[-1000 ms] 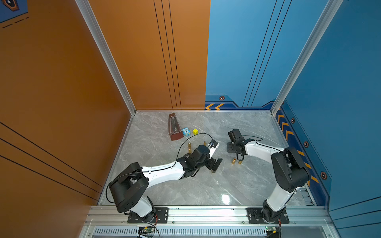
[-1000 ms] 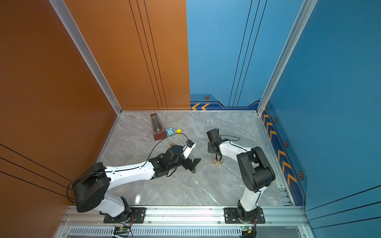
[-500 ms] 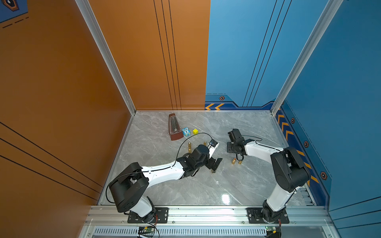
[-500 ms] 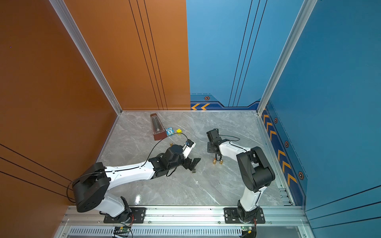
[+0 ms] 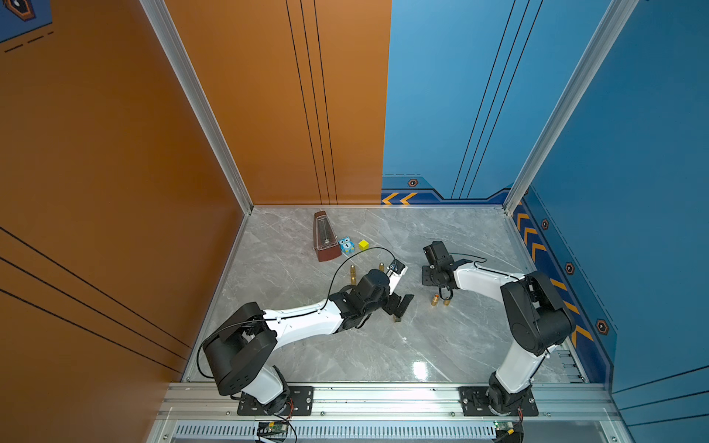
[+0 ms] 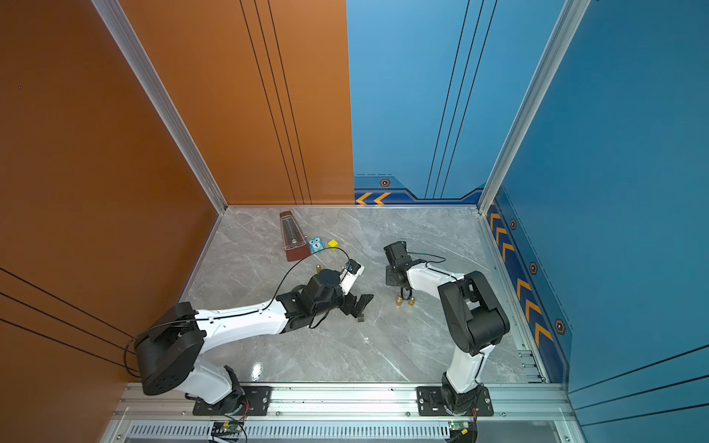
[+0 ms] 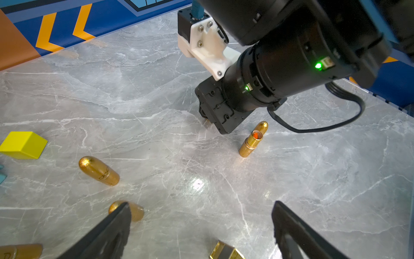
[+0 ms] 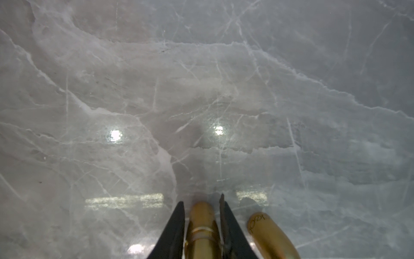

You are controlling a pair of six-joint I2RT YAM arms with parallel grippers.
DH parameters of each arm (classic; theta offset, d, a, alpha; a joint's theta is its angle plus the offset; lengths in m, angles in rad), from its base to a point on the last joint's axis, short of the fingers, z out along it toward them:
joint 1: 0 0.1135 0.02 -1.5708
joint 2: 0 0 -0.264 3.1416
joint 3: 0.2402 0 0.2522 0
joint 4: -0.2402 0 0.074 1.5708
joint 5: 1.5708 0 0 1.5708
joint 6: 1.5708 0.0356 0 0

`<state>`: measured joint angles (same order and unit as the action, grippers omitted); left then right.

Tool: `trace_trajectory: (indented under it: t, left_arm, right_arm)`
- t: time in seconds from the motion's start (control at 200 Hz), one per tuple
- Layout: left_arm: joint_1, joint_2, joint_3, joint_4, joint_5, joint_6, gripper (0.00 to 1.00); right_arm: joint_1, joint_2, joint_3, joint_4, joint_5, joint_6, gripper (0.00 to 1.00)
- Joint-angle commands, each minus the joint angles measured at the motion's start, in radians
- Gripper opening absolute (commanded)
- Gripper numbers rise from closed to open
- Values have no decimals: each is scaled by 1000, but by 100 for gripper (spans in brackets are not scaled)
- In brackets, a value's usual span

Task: Open the lipstick cap
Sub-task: Place the lipstick at the center of the board.

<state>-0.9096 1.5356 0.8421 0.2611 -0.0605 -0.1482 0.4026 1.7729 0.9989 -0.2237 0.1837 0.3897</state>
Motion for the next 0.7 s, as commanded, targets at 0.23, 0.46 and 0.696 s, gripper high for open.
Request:
trace_trajectory:
  t: [0.23, 0.46, 0.696]
  left_arm:
    - [7, -12, 23, -9, -15, -8, 99]
    - [10, -31, 13, -9, -24, -5, 99]
    - [16, -67, -8, -8, -32, -4, 99]
  right_arm:
    - [-5, -12, 18, -33, -14, 6, 38]
    - [-5, -68, 30, -50, -25, 9, 43]
    - [-5, -133, 69, -100, -28, 6, 50]
